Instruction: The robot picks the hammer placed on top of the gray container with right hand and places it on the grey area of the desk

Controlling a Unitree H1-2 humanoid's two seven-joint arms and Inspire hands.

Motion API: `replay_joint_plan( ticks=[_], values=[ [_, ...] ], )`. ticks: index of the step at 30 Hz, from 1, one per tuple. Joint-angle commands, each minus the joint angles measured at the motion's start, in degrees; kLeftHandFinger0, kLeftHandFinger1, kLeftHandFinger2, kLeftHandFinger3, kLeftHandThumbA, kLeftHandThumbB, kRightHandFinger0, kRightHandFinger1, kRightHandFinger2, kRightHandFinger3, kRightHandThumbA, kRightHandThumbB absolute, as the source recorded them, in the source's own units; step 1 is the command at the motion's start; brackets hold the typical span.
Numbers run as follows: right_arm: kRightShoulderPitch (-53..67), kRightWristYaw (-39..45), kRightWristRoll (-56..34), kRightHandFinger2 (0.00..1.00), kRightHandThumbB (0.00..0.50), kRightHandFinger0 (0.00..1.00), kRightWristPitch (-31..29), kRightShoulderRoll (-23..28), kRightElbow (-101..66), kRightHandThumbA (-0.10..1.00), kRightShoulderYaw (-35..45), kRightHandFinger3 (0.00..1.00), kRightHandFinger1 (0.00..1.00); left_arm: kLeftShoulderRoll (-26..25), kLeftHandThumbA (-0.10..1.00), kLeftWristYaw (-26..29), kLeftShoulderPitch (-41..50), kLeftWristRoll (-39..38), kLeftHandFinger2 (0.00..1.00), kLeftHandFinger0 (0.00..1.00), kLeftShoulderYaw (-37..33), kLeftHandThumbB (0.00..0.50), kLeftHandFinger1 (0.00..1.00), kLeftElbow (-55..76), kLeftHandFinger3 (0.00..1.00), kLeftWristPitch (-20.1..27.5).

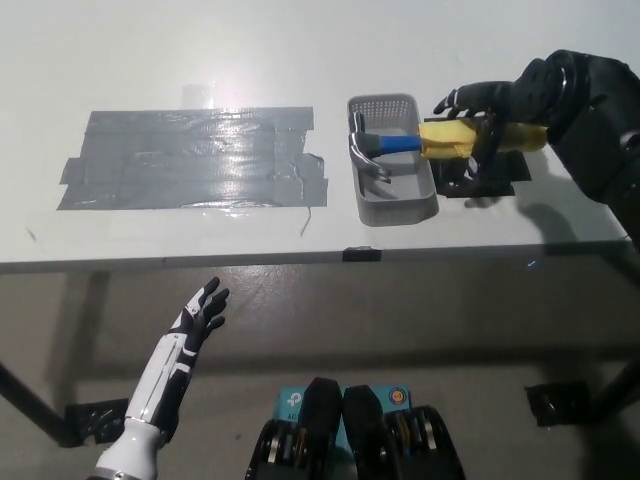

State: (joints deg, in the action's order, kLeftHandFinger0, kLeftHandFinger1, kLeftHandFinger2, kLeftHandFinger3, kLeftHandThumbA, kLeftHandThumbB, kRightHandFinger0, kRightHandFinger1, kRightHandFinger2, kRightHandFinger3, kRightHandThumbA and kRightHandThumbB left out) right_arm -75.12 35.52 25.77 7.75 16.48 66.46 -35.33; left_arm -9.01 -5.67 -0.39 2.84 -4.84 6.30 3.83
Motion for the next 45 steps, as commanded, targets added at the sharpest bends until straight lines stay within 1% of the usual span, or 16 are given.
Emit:
replay_joint_plan(
  ticks=[1,21,22,23,24,25,26,27,29,30,31,32,34,37,42,45],
  values=[
    [-4.4,-1.9,0.9,1.00,0.365,1.00,-2.3,-0.5,1.2,1.00,1.2,1.00,1.00,-0.8,1.00,-1.3,-0.7,-0.2,1.00,1.00,0.0,0.179,1.00,2.2,1.00,0.7],
    [-5.3,-6.6,3.0,1.00,0.339,1.00,-1.7,-2.7,7.1,1.00,1.4,1.00,1.00,-1.2,1.00,-1.7,-1.0,-0.5,1.00,1.00,0.0,0.178,1.00,2.6,1.00,0.6],
    [-4.3,-12.1,3.3,1.00,0.341,1.00,-2.4,-2.8,6.6,0.84,2.0,1.00,1.00,-1.2,1.00,-1.7,-1.1,-0.4,1.00,1.00,0.0,0.175,1.00,2.6,1.00,0.7],
    [-3.8,-15.6,3.0,1.00,0.308,1.00,-2.3,-3.1,6.8,0.68,2.8,1.00,1.00,-1.2,1.00,-1.7,-1.1,-0.3,1.00,1.00,-0.1,0.174,1.00,2.6,1.00,0.7],
    [-2.8,-21.2,3.3,1.00,0.270,0.85,-2.7,-3.3,6.3,0.30,3.3,1.00,1.00,-1.2,1.00,-1.8,-1.0,-0.4,1.00,1.00,-0.1,0.176,1.00,2.7,1.00,0.5],
    [-1.8,-25.8,4.9,0.59,0.195,0.53,-4.7,-3.2,5.5,-0.01,2.4,0.58,0.65,-1.3,1.00,-1.8,-1.1,-0.3,1.00,1.00,-0.1,0.182,1.00,2.8,1.00,0.3],
    [-1.4,-27.8,5.6,0.50,0.236,0.31,-5.5,-3.1,5.2,-0.08,2.1,0.54,0.47,-1.3,1.00,-1.8,-1.1,-0.2,1.00,1.00,-0.1,0.182,1.00,2.9,1.00,0.2],
    [-0.4,-33.2,6.8,0.21,0.222,0.01,-6.3,-3.3,4.8,-0.10,1.7,0.30,0.12,-1.3,1.00,-1.9,-1.1,-0.3,1.00,1.00,-0.1,0.185,1.00,3.2,1.00,-0.3],
    [0.4,-37.2,6.4,0.49,0.211,0.00,-7.9,-3.6,4.8,-0.10,2.5,0.46,0.20,-1.3,1.00,-1.9,-1.2,-0.4,1.00,1.00,0.0,0.188,1.00,3.2,1.00,-0.4],
    [0.8,-38.2,5.9,0.82,0.166,0.00,-8.3,-4.0,4.9,-0.10,3.0,0.74,0.42,-1.4,1.00,-1.9,-1.2,-0.5,1.00,1.00,0.0,0.189,1.00,3.3,1.00,-0.6],
    [1.0,-38.7,6.0,0.87,0.160,0.00,-8.5,-4.0,4.8,-0.10,3.0,0.79,0.46,-1.4,1.00,-2.0,-1.2,-0.5,1.00,1.00,0.0,0.190,1.00,3.4,1.00,-0.6],
    [1.1,-39.5,6.1,0.90,0.150,0.02,-8.8,-4.1,4.8,-0.10,2.9,0.88,0.52,-1.4,1.00,-2.0,-1.3,-0.5,1.00,1.00,0.0,0.190,1.00,3.4,1.00,-0.7],
    [1.2,-40.7,6.4,0.93,0.130,0.04,-9.2,-4.2,4.9,-0.10,2.6,0.96,0.56,-1.4,1.00,-2.1,-1.4,-0.8,1.00,1.00,-0.1,0.182,1.00,3.1,1.00,-0.2],
    [1.3,-42.1,6.3,0.90,0.097,0.05,-9.7,-4.3,5.0,-0.10,2.6,0.85,0.55,-1.4,1.00,-2.1,-1.5,-0.7,1.00,1.00,0.0,0.179,1.00,3.0,1.00,-0.2],
    [1.5,-43.4,5.9,0.87,0.092,0.05,-10.5,-4.1,5.2,-0.10,3.0,0.82,0.53,-1.5,1.00,-2.2,-1.7,-0.9,1.00,1.00,0.0,0.188,1.00,3.0,1.00,-0.5],
    [1.3,-44.2,5.2,0.83,0.100,0.04,-10.5,-4.2,5.5,-0.10,3.9,0.71,0.49,-1.6,1.00,-2.3,-1.9,-1.2,1.00,1.00,0.1,0.185,1.00,3.1,1.00,-0.5]
  ],
)
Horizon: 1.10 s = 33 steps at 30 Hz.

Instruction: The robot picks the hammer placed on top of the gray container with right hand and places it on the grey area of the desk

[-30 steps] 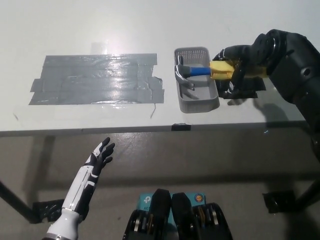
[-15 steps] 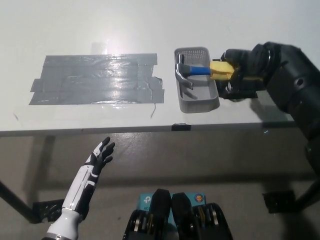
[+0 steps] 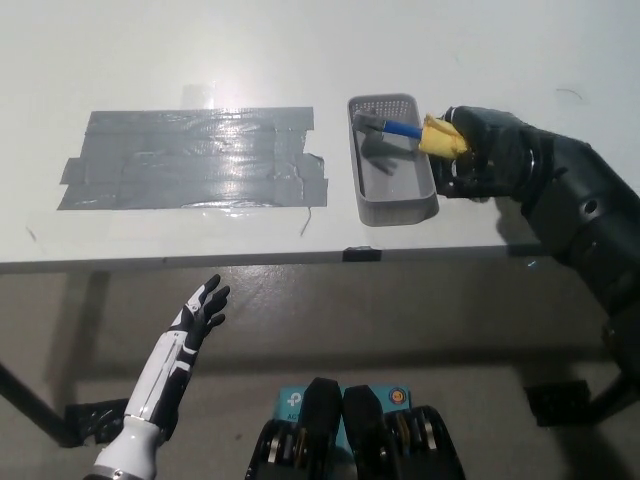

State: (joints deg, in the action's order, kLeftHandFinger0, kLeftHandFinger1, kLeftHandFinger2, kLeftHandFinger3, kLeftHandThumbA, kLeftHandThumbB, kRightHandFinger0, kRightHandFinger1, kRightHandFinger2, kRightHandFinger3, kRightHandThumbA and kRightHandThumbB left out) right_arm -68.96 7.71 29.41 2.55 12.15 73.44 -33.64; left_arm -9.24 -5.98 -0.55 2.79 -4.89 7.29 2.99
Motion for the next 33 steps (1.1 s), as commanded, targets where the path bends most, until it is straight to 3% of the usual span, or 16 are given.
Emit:
replay_joint_plan(
  ticks=[1,3,5,6,7,8,10,15,17,20,25,26,27,29,31,33],
  values=[
    [-4.9,-16.4,1.4,0.77,0.117,0.04,-5.4,0.2,-1.6,-0.10,2.5,0.59,0.47,-1.4,1.00,-2.0,-1.8,-1.1,1.00,1.00,0.1,0.183,1.00,2.0,1.00,0.3],
    [-5.0,-17.7,0.5,0.74,0.115,0.00,-7.6,0.5,-1.7,-0.10,3.6,0.37,0.42,-1.4,1.00,-2.1,-2.0,-1.2,1.00,1.00,0.1,0.181,1.00,1.9,1.00,-0.1],
    [-5.2,-19.0,-0.8,0.74,0.138,0.00,-9.2,0.2,-1.8,-0.10,5.3,0.26,0.41,-1.3,1.00,-2.0,-1.9,-1.5,1.00,1.00,0.2,0.175,1.00,1.8,1.00,0.1],
    [-5.5,-19.0,-1.2,0.85,0.115,0.00,-9.1,0.1,-1.8,-0.10,5.9,0.42,0.47,-1.2,1.00,-2.0,-1.9,-1.6,1.00,1.00,0.2,0.170,1.00,1.9,1.00,0.1],
    [-5.7,-19.3,-1.5,0.89,0.123,0.00,-9.4,-0.1,-1.8,-0.10,6.5,0.51,0.49,-1.2,1.00,-2.0,-1.9,-1.6,1.00,1.00,0.3,0.169,1.00,1.8,1.00,0.2],
    [-6.1,-19.7,-2.0,0.87,0.109,0.00,-10.1,-0.2,-1.8,-0.10,7.2,0.75,0.48,-1.2,1.00,-2.0,-1.9,-1.6,1.00,1.00,0.3,0.166,1.00,1.7,1.00,0.3],
    [-7.1,-19.5,-2.2,0.87,0.129,0.01,-10.0,-0.3,-2.5,-0.10,8.3,0.98,0.48,-1.2,1.00,-2.1,-2.0,-1.7,1.00,1.00,0.2,0.155,1.00,1.7,1.00,0.2],
    [-9.0,-20.6,-2.1,0.83,0.128,0.00,-11.2,-0.2,-3.2,-0.10,10.8,0.95,0.42,-1.2,1.00,-2.2,-2.2,-1.9,1.00,1.00,0.2,0.158,1.00,1.7,1.00,-0.1],
    [-10.1,-20.2,-1.8,0.84,0.097,0.00,-10.6,-0.4,-3.3,-0.10,11.5,0.94,0.41,-1.3,1.00,-2.1,-2.2,-1.6,1.00,1.00,0.2,0.157,1.00,2.0,1.00,-0.4],
    [-11.5,-19.8,-1.7,0.87,0.136,0.00,-10.7,-0.8,-3.8,-0.10,12.5,0.98,0.44,-1.6,1.00,-2.4,-2.1,-1.6,1.00,1.00,0.3,0.160,1.00,2.0,1.00,-0.1],
    [-13.1,-20.3,-1.1,0.89,0.122,0.01,-10.4,-3.5,-3.9,-0.10,13.0,1.00,0.52,-1.5,1.00,-2.2,-2.0,-1.5,1.00,1.00,0.3,0.162,1.00,1.9,1.00,0.1],
    [-13.3,-20.3,-0.8,0.85,0.127,0.00,-11.4,-4.2,-3.7,-0.10,12.6,0.96,0.50,-1.4,1.00,-2.0,-1.9,-0.9,1.00,1.00,0.2,0.170,1.00,2.0,1.00,-0.1],
    [-13.7,-20.2,-0.9,0.81,0.170,0.00,-11.9,-5.4,-3.0,-0.10,12.5,0.85,0.47,-1.4,1.00,-2.0,-1.8,-0.8,1.00,1.00,0.1,0.173,1.00,2.2,1.00,-0.4],
    [-14.2,-21.6,0.1,0.76,0.177,0.00,-12.7,-7.2,-2.5,-0.10,11.5,0.71,0.39,-1.4,1.00,-2.0,-1.6,-0.7,1.00,1.00,0.0,0.184,1.00,2.8,1.00,-1.3],
    [-14.6,-22.4,0.9,0.73,0.158,0.00,-12.7,-9.6,-2.5,-0.10,10.8,0.72,0.37,-1.2,1.00,-2.0,-1.4,-0.8,1.00,1.00,-0.1,0.178,1.00,3.0,1.00,-1.6],
    [-15.0,-21.6,1.0,0.75,0.142,0.00,-11.3,-11.9,-2.7,-0.10,10.3,0.82,0.37,-1.2,1.00,-2.2,-1.3,-1.2,1.00,1.00,-0.3,0.164,1.00,3.2,1.00,-1.7]
  ],
)
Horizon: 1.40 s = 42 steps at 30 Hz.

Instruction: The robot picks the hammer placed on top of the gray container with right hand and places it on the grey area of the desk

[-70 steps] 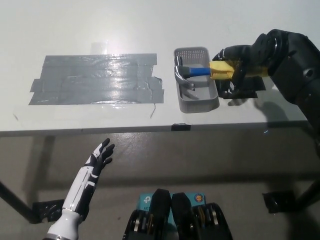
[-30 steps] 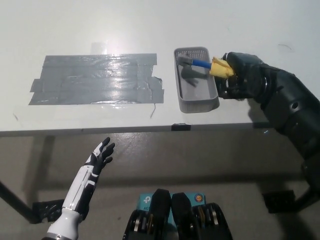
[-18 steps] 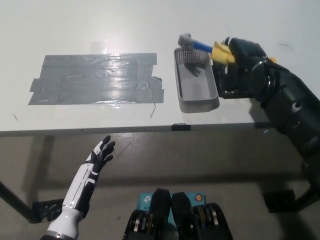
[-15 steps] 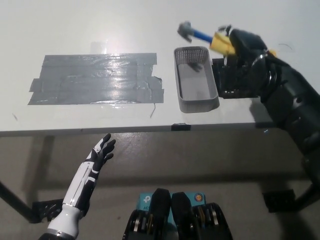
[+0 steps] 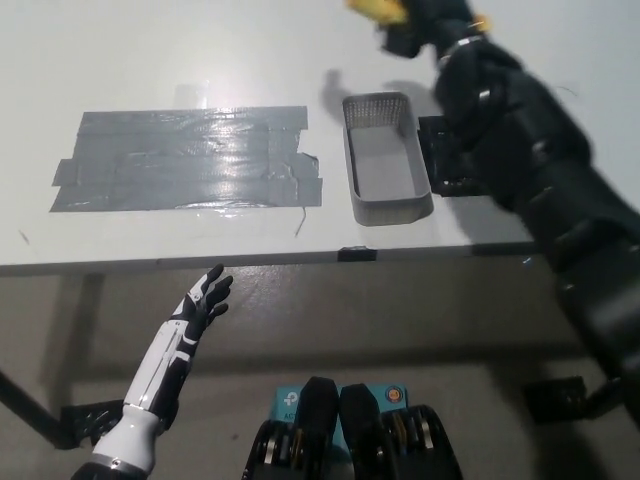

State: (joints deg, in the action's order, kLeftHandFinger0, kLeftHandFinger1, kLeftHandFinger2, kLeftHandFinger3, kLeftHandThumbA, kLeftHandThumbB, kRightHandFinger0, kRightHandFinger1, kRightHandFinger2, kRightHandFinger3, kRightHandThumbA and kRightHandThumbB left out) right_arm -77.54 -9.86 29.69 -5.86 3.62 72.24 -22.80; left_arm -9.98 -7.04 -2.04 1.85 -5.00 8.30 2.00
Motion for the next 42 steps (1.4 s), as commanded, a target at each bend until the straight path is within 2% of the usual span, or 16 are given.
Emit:
replay_joint_plan(
  ticks=[1,5,8,11,12,14,15,19,22,32,35,36,37,38,40,42],
  values=[
    [-6.5,-4.1,0.8,0.75,0.142,0.00,-2.7,-3.7,-1.5,-0.10,-0.7,0.82,0.37,-0.4,1.00,-1.2,0.2,-0.2,1.00,1.00,-0.3,0.162,1.00,2.3,1.00,-0.6],
    [-7.0,-5.6,0.7,0.75,0.187,0.00,-3.7,-7.1,1.2,-0.10,-1.1,0.80,0.32,-0.4,1.00,-1.2,0.0,0.4,1.00,1.00,-1.0,0.162,1.00,3.0,1.00,-1.4],
    [-7.8,-4.7,0.5,0.76,0.188,0.00,-2.0,-9.9,3.3,-0.10,-1.1,0.80,0.34,-0.6,1.00,-1.3,0.1,0.6,1.00,1.00,-1.3,0.161,1.00,3.1,1.00,-1.1],
    [-8.1,-5.1,0.6,0.68,0.197,0.00,-1.5,-11.9,4.9,-0.10,-1.3,0.54,0.29,-0.6,1.00,-1.7,0.1,0.1,1.00,1.00,-1.4,0.153,1.00,3.3,1.00,-0.6],
    [-8.1,-5.2,0.6,0.69,0.187,0.00,-1.4,-12.8,5.5,-0.10,-1.3,0.57,0.29,-0.8,1.00,-1.8,0.1,0.4,1.00,1.00,-1.6,0.152,1.00,3.2,1.00,-0.2],
    [-8.2,-4.9,0.3,0.77,0.164,0.00,-1.3,-13.4,5.9,-0.10,-1.1,0.75,0.34,-0.7,1.00,-1.8,0.0,0.5,1.00,1.00,-1.6,0.153,1.00,3.2,1.00,0.0],
    [-7.8,-5.7,0.4,0.80,0.190,0.00,-1.9,-14.2,6.3,-0.10,-1.2,0.77,0.37,-0.7,1.00,-1.9,-0.1,0.4,1.00,1.00,-1.6,0.154,1.00,3.1,1.00,0.2],
    [-7.4,-5.4,0.7,0.79,0.161,0.00,-0.4,-15.7,7.2,-0.10,-1.6,0.81,0.37,-0.6,1.00,-2.1,-0.3,0.6,1.00,1.00,-1.8,0.153,1.00,3.5,1.00,-0.3],
    [-6.3,-4.7,0.2,0.80,0.166,0.00,0.5,-16.3,7.7,-0.10,-1.3,0.78,0.37,-0.6,1.00,-2.1,-0.4,0.9,1.00,1.00,-2.0,0.156,1.00,3.9,1.00,-0.8],
    [0.3,-5.1,1.0,0.80,0.169,0.04,0.8,-17.1,8.6,-0.10,-2.4,0.80,0.43,-0.6,0.99,-2.6,-1.2,1.1,1.00,1.00,-2.6,0.140,1.00,4.0,1.00,-1.0],
    [2.5,-5.2,1.8,0.75,0.233,0.04,1.6,-17.1,8.9,-0.10,-3.7,0.72,0.42,-0.7,0.98,-2.7,-1.5,1.8,1.00,1.00,-2.7,0.148,1.00,3.9,1.00,-1.1],
    [3.0,-5.5,1.9,0.67,0.220,0.00,1.6,-17.1,9.0,-0.10,-3.9,0.55,0.37,-0.8,0.98,-2.7,-1.5,1.9,1.00,1.00,-2.7,0.149,1.00,4.0,1.00,-1.3],
    [3.8,-5.5,1.8,0.66,0.200,0.00,1.4,-17.1,9.0,-0.10,-4.1,0.51,0.38,-0.8,0.98,-2.8,-1.6,2.0,1.00,1.00,-2.7,0.155,1.00,3.9,1.00,-1.2],
    [4.3,-5.5,1.9,0.64,0.194,0.03,1.2,-17.0,9.1,-0.10,-4.5,0.49,0.38,-0.9,0.98,-2.8,-1.6,2.0,1.00,1.00,-2.7,0.157,1.00,3.9,1.00,-1.3],
    [4.9,-5.4,1.8,0.46,0.197,0.00,1.5,-16.8,9.0,-0.10,-4.7,0.49,0.25,-0.9,0.98,-3.1,-1.8,2.3,1.00,1.00,-2.7,0.153,1.00,4.0,1.00,-1.4],
    [5.3,-5.4,1.6,0.35,0.185,0.00,1.7,-16.6,8.9,-0.10,-4.8,0.50,0.14,-1.0,0.99,-3.2,-1.9,2.5,1.00,1.00,-2.8,0.153,1.00,3.8,1.00,-0.8]
  ],
)
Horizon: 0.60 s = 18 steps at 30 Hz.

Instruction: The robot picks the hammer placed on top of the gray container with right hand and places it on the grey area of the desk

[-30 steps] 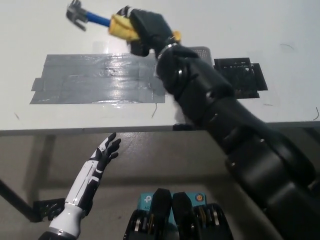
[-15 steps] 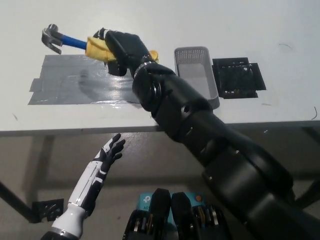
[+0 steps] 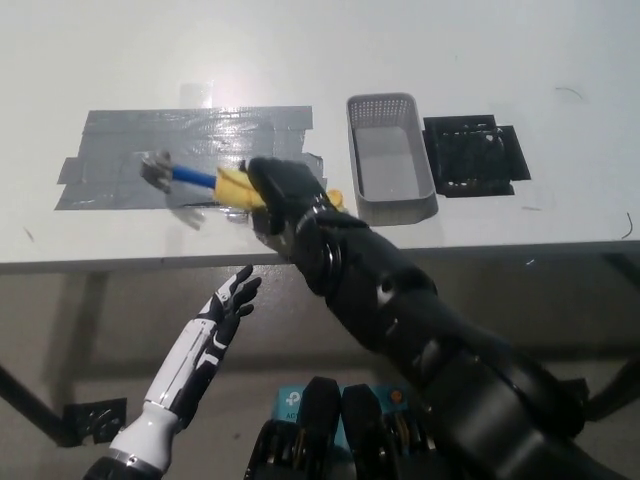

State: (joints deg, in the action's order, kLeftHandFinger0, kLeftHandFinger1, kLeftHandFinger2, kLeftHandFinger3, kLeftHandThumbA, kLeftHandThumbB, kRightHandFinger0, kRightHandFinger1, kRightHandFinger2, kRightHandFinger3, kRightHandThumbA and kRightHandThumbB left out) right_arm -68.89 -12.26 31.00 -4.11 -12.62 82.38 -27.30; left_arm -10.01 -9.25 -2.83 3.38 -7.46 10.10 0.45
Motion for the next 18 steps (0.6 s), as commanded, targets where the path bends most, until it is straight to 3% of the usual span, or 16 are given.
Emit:
replay_joint_plan(
  ticks=[1,2,3,4,5,6,7,8,9,10,11,18],
  values=[
    [-3.2,-2.8,0.1,0.35,0.185,0.00,-0.1,-0.2,-1.3,-0.10,-0.2,0.57,0.14,-1.0,0.99,-1.0,-1.2,1.0,1.00,1.00,-0.3,0.156,1.00,1.9,1.00,1.0],
    [-3.0,-2.9,0.1,0.34,0.187,0.02,-0.1,-0.1,-1.3,-0.10,-0.2,0.63,0.16,-1.1,0.99,-1.1,-1.2,0.9,1.00,1.00,-0.3,0.163,1.00,1.9,1.00,0.7],
    [-2.9,-3.1,0.1,0.32,0.170,0.00,-0.2,-0.1,-1.3,-0.10,-0.3,0.58,0.13,-1.1,0.99,-1.2,-1.2,1.0,1.00,1.00,-0.3,0.163,1.00,1.9,1.00,0.7],
    [-2.9,-3.3,0.1,0.30,0.157,0.00,-0.3,0.0,-1.3,-0.10,-0.3,0.47,0.11,-1.1,0.99,-1.1,-1.2,1.0,1.00,1.00,-0.3,0.162,1.00,1.8,1.00,1.1],
    [-2.9,-3.6,0.0,0.34,0.160,0.00,-0.2,0.0,-1.4,-0.10,-0.1,0.44,0.14,-1.2,0.99,-1.1,-1.3,1.0,1.00,1.00,-0.2,0.161,1.00,1.7,1.00,1.1],
    [-3.1,-3.6,-0.6,0.64,0.184,0.19,-0.1,0.0,-1.4,0.08,0.5,0.70,0.38,-1.3,0.99,-1.2,-1.4,1.0,1.00,1.00,-0.2,0.162,1.00,1.8,1.00,0.8],
    [-3.4,-3.0,-1.1,0.66,0.211,0.28,0.0,0.0,-1.4,0.21,0.9,0.79,0.45,-1.3,0.99,-1.3,-1.4,1.0,1.00,1.00,-0.2,0.162,1.00,2.0,1.00,0.5],
    [-3.9,1.4,-2.2,1.00,0.304,0.74,0.2,0.4,-1.3,0.60,1.7,1.00,0.94,-1.0,0.99,-1.2,-1.6,1.1,1.00,1.00,-0.5,0.164,1.00,1.7,1.00,0.6],
    [-4.3,4.0,-2.5,1.00,0.448,1.00,0.2,0.6,-1.3,0.79,1.9,1.00,1.00,-1.1,0.99,-1.3,-1.6,1.0,1.00,1.00,-0.5,0.166,1.00,1.8,1.00,0.4],
    [-4.7,4.9,-2.3,1.00,0.490,1.00,0.6,0.6,-1.4,0.84,1.7,1.00,1.00,-1.1,0.99,-1.4,-1.6,0.9,1.00,1.00,-0.5,0.165,1.00,1.8,1.00,0.3],
    [-5.2,5.6,-2.2,1.00,0.500,1.00,0.9,0.6,-1.5,0.90,1.6,1.00,1.00,-1.1,0.98,-1.5,-1.7,0.8,1.00,1.00,-0.4,0.169,1.00,1.6,1.00,0.4],
    [-6.9,6.8,-3.0,1.00,0.500,1.00,-0.2,1.7,-2.7,0.98,2.3,1.00,1.00,-1.0,0.98,-1.7,-1.5,1.1,1.00,1.00,-0.2,0.167,1.00,1.7,1.00,0.2]
  ],
)
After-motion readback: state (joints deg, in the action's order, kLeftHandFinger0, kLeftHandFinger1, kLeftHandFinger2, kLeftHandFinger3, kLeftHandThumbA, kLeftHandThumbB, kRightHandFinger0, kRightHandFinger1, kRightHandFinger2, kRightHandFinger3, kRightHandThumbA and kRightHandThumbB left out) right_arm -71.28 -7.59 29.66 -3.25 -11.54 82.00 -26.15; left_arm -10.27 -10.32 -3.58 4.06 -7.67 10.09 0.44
